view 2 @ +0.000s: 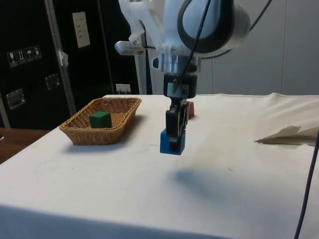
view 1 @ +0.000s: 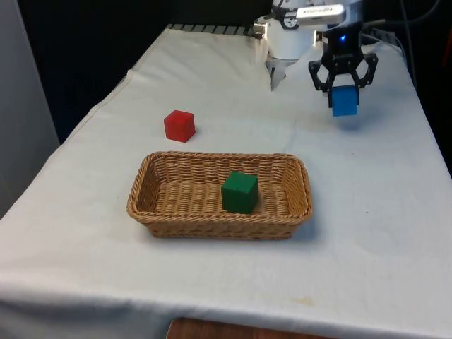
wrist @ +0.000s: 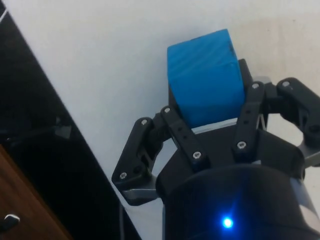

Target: Pick up exactly two blocks and place them into the basket.

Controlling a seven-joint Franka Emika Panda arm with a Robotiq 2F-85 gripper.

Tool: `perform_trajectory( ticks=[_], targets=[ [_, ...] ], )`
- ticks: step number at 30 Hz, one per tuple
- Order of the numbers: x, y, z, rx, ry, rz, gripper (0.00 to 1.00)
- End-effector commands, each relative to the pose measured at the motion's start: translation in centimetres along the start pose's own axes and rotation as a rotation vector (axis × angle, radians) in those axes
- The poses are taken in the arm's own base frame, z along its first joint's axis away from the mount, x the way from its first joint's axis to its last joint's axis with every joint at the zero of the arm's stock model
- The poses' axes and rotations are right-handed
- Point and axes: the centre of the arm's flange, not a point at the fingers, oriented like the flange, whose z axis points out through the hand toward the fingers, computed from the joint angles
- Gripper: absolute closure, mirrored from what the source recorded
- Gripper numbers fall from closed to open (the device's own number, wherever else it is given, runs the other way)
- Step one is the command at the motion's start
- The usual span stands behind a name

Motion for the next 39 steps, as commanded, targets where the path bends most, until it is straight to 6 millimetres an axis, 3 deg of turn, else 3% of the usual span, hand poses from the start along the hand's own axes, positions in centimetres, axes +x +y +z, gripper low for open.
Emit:
perform_trajectory(
  ticks=[1,17,24,38,39],
  targets=[
    [0.1,-0.2,-0.1,0.004,0.003,0.0,1.0],
    [0.8,-1.2,-2.5,0.053,0.049,0.012,1.0],
    [1.2,-0.7,-3.5,0.07,0.066,0.03,1.0],
    [3.5,2.7,-5.1,0.053,0.059,0.061,1.0],
    [3.3,2.1,-5.3,0.071,0.07,0.056,1.0]
  ],
)
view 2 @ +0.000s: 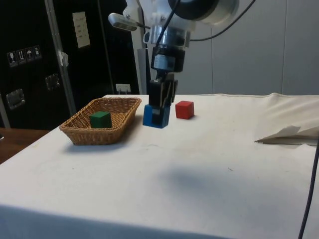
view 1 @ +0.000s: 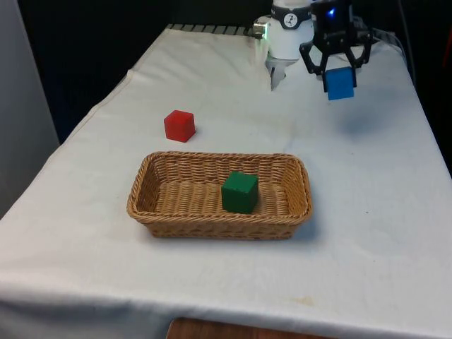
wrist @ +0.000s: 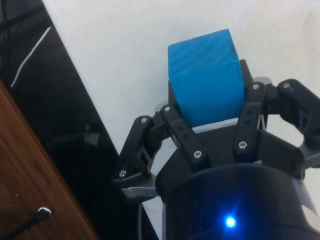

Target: Pick up exactly two blocks and place them into the basket.

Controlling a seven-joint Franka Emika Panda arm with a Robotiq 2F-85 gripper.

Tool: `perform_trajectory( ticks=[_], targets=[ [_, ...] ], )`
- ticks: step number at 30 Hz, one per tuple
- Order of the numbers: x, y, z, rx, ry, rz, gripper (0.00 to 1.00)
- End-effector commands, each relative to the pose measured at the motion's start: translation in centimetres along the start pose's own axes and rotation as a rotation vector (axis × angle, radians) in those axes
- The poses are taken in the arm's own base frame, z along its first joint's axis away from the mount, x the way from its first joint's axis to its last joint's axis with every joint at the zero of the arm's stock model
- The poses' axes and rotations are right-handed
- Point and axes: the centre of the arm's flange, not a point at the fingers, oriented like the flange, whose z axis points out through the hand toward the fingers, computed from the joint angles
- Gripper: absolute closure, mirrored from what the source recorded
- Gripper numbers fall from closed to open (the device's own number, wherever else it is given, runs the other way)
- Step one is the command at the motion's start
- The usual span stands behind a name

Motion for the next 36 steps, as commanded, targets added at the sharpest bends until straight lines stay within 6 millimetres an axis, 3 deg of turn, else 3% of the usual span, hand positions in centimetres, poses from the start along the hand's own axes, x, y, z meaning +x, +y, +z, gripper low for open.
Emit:
perform_trajectory(
  ticks=[1,18,36],
  targets=[
    [0.4,0.7,0.1,-0.02,-0.011,0.005,1.0],
    [1.1,3.0,-0.8,-0.065,0.019,0.012,1.0],
    [2.6,3.6,-1.8,-0.102,0.05,0.022,1.0]
  ],
)
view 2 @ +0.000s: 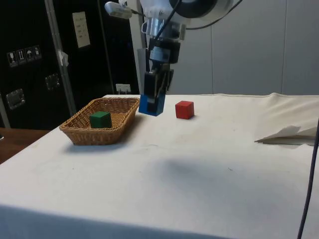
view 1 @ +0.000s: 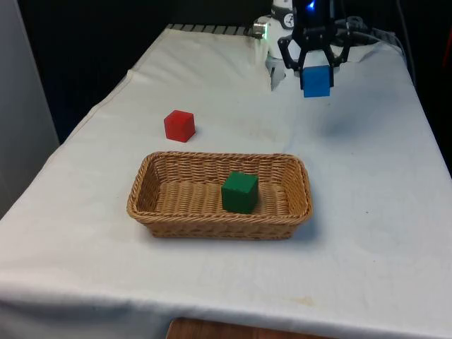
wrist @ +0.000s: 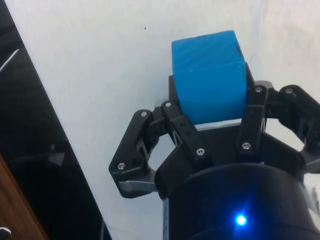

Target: Pick up exactly two blocks and place them into the basket.

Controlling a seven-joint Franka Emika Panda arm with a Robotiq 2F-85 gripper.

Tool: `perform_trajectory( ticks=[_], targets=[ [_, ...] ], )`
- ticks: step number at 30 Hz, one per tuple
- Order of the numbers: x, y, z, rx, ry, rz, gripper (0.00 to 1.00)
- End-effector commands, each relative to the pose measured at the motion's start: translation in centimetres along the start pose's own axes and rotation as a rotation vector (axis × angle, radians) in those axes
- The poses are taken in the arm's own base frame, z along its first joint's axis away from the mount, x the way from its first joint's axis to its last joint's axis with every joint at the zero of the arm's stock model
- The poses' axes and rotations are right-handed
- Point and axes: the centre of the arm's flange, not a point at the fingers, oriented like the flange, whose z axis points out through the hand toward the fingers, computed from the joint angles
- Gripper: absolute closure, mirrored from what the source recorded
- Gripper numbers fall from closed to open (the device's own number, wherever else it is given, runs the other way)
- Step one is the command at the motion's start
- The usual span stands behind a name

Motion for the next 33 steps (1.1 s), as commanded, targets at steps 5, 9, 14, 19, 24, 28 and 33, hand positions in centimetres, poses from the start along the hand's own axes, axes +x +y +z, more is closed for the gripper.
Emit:
perform_trajectory(
  ticks=[5,9,14,19,24,28,33],
  targets=[
    [1.2,0.6,-0.2,-0.03,0.006,0.006,1.0],
    [1.8,0.9,-0.6,-0.035,0.013,0.007,1.0],
    [2.5,0.9,-1.4,-0.023,0.032,0.003,1.0],
    [4.2,1.8,-1.5,-0.055,0.032,0.006,1.0],
    [5.6,2.4,-1.9,-0.068,0.038,0.003,1.0],
    [6.5,2.9,-2.2,-0.079,0.044,0.001,1.0],
    [7.3,3.6,-2.4,-0.091,0.049,-0.002,1.0]
  ],
)
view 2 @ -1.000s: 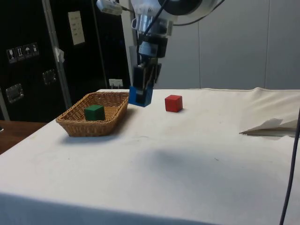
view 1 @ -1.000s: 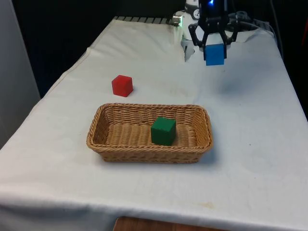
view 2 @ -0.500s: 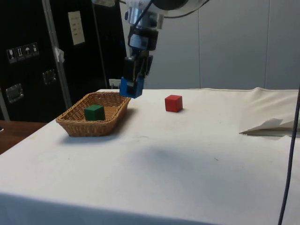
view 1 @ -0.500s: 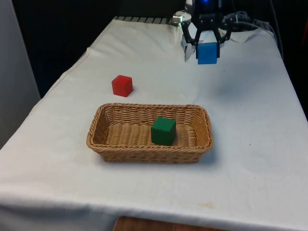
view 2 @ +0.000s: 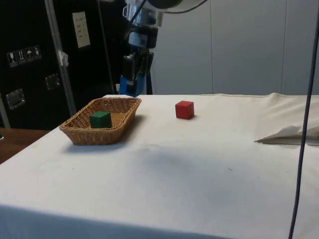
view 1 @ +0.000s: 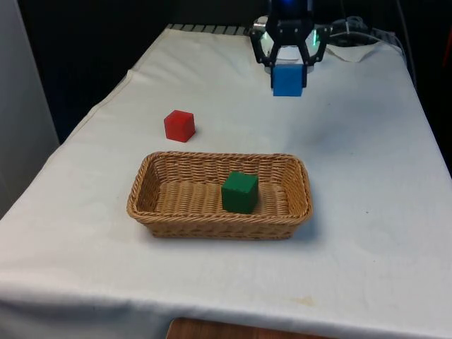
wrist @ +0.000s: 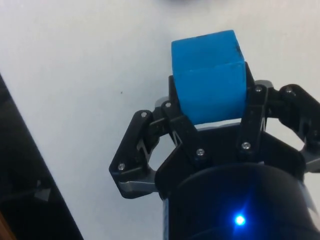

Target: Pick up exactly two blocks and place them into the basket.

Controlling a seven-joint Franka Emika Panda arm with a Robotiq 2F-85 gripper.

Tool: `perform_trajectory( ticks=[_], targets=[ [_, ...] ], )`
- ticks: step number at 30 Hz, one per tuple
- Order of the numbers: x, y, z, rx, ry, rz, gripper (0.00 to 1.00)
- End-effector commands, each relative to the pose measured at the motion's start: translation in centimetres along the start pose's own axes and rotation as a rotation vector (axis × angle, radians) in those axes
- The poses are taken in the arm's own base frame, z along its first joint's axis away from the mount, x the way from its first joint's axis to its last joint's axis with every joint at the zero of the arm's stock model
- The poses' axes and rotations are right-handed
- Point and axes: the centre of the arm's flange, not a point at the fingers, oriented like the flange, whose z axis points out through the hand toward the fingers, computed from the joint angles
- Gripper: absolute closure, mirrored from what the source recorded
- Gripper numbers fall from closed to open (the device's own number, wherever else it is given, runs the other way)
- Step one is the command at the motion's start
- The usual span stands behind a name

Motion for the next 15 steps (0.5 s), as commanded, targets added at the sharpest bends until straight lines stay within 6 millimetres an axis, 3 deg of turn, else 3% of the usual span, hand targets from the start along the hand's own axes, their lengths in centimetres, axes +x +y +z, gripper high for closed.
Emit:
perform_trajectory(
  ticks=[1,15],
  targets=[
    [0.3,0.4,0.0,-0.004,-0.003,0.0,1.0],
    [2.8,1.7,0.5,-0.065,0.01,-0.003,1.0]
  ],
)
